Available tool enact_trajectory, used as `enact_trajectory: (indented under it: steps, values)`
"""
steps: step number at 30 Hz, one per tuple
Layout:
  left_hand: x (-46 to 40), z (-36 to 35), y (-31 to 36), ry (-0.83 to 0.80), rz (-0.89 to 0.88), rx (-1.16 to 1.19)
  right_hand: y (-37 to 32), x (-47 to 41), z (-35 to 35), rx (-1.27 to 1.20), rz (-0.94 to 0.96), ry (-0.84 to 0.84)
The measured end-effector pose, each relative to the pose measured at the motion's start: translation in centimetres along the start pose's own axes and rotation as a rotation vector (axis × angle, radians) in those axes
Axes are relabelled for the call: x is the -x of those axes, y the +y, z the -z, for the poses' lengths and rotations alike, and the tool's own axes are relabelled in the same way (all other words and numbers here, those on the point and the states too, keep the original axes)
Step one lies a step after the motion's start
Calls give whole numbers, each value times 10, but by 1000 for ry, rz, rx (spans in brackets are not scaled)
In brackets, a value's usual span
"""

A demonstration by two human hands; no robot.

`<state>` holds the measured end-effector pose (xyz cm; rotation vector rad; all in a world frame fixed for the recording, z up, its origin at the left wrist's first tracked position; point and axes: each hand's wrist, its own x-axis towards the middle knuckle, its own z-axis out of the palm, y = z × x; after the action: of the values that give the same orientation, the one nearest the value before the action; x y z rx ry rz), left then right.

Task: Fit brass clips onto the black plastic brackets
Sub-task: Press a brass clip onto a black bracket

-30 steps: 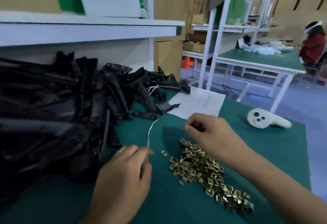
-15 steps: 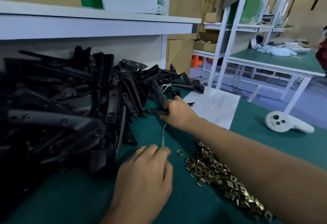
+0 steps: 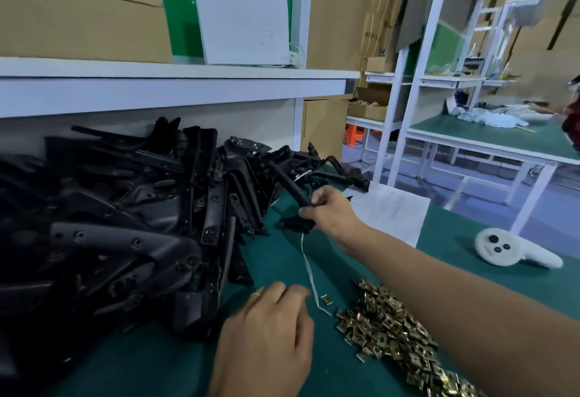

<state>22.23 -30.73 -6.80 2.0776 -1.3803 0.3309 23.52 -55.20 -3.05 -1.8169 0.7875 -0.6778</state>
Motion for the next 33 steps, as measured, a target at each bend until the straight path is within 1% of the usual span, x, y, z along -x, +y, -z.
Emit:
enact_trajectory:
  steps: [2,3,5,6,7,8,9,10,11,12,14,17,19,20,21,22,23,25,26,27,28,30,33]
  values:
    - [-1,0,1,55,6,21,-7,10,16,-161,35,45]
    - [-1,0,1,92,3,21,-12,16,26,-178,61,56]
    - [-2,0,0,205,-53,-12,-24,33,49,-108,106,52]
    - [-2,-1,-1,281,-113,-50,-30,42,60,-38,120,14]
    - [-2,-2,-1,351,-177,-94,-37,52,68,30,125,-63]
    - [-1,-2,-1,400,-233,-137,-42,60,74,83,119,-170]
    - [-2,-2,0,413,-275,-176,-46,68,78,118,105,-285]
    - [-3,-2,1,387,-308,-215,-49,75,80,132,84,-390]
    - [-5,-4,1,328,-330,-256,-50,79,81,120,57,-480]
    - [-7,-6,1,250,-331,-284,-48,82,80,80,22,-554]
    - [-7,-9,-3,117,-285,-260,-40,85,77,-48,-62,-655]
    - [-7,-4,-6,51,-165,-163,-19,88,70,-291,-124,-723]
    - [-7,-4,-9,12,-104,-146,-4,85,67,-427,-98,-700]
    - [-7,-3,-9,-6,-67,-148,2,83,68,-446,-62,-671]
    - [-8,-3,-9,-14,-24,-151,6,80,69,-418,1,-636]
    - [-9,-2,-9,3,22,-142,9,78,72,-328,91,-599]
    - [-10,0,-10,46,82,-109,12,78,74,-168,198,-564]
    - [-10,3,-12,154,223,29,16,80,75,274,360,-528]
    - [-10,3,-14,188,273,90,19,82,74,446,387,-546]
    - [-10,4,-15,195,293,124,20,83,72,549,398,-569]
    - [-9,4,-15,182,287,138,21,83,69,587,394,-583]
    - [-9,5,-12,134,236,131,22,83,65,585,368,-586]
    - [-7,5,-8,62,173,115,22,84,65,601,392,-597]
